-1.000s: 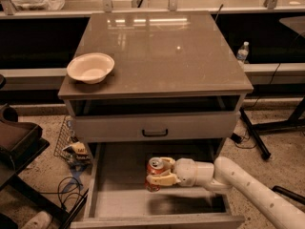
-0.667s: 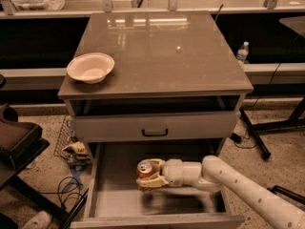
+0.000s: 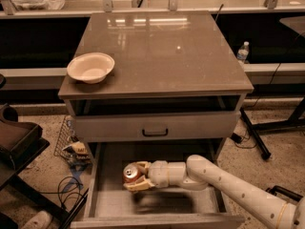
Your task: Place coke can into middle drawer
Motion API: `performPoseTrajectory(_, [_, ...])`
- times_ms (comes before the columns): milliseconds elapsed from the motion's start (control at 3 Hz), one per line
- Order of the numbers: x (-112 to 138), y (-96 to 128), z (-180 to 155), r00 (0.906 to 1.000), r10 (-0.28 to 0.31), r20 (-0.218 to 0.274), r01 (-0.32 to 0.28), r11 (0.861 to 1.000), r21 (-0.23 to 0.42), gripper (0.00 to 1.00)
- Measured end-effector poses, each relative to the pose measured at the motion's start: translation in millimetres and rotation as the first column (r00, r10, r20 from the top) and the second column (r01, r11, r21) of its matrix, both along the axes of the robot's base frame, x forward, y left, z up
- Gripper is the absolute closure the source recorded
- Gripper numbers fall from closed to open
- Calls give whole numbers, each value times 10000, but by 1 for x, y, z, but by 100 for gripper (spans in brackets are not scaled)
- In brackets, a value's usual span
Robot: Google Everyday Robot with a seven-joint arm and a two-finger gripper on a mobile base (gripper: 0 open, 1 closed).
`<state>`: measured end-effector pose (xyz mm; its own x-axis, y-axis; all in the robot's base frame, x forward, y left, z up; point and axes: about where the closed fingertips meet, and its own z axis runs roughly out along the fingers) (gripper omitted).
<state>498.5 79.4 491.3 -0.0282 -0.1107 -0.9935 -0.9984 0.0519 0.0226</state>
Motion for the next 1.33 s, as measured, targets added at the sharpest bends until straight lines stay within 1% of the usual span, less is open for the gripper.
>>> performPoseTrajectory(333, [-4, 27, -4, 9997, 225, 52, -226, 9994, 256, 100])
performPoseTrajectory(667, [-9, 47, -9, 9995, 327, -51, -324, 9980, 552, 100])
performPoseTrajectory(1000, [-16, 60, -15, 9990, 393, -197, -374, 9954, 886, 100])
performPoseTrajectory(1333, [-36, 74, -22, 9973, 707, -186, -680, 9909, 1158, 100])
